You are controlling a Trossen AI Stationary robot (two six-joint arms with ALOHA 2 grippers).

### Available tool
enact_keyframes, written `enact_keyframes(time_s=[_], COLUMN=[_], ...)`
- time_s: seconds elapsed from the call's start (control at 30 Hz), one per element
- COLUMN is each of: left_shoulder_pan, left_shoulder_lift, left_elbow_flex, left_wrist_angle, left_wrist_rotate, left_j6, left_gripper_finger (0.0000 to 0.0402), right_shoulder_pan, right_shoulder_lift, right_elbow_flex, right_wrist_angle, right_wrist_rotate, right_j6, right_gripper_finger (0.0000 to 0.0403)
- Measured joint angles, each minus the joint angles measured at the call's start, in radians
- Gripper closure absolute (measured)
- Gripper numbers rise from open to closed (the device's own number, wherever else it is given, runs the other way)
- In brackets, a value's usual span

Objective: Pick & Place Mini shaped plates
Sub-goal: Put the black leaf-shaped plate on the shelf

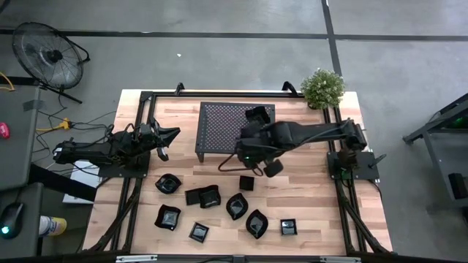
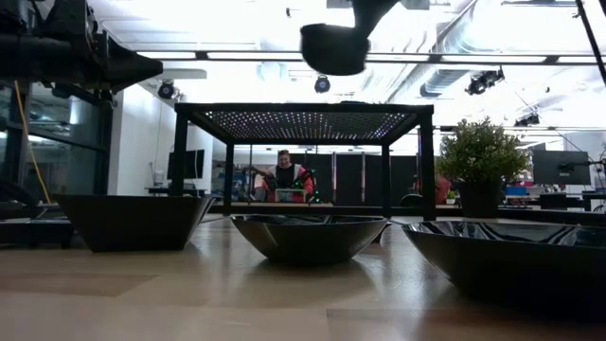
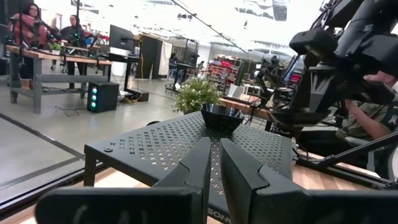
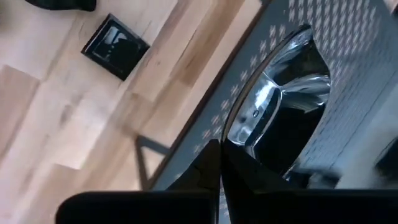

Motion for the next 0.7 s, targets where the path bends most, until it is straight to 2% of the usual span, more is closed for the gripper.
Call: enact_keyframes(time_s=[0.17, 0.37, 0.53, 0.7], left_shoulder_pan=[0.000, 0.000, 0.000, 0.000], left_shoulder_lift=[0.000, 0.000, 0.000, 0.000], left_elbow_flex=[0.000, 0.000, 0.000, 0.000], left_wrist_angle=[0.000, 0.000, 0.000, 0.000], left_wrist_rotate=[0.000, 0.000, 0.000, 0.000], left_j6=[0.000, 0.000, 0.000, 0.000], left_gripper_finger=[0.0369, 0.0369, 0.0369, 0.0369], right_shoulder_pan=[-0.028, -0.068, -0.106, -0.124], right_shoulder_lift=[0.036, 0.069, 0.104, 0.112], right_elbow_flex=[0.023, 0.023, 0.023, 0.023], right_wrist_angle=[0.085, 0.137, 0.140, 0.166], right_wrist_rotate=[0.018, 0.104, 0.112, 0.119], right_j6=[-0.162, -0.325, -0.379, -0.346], right_gripper_finger=[0.0403, 0.0403, 0.0403, 0.0403])
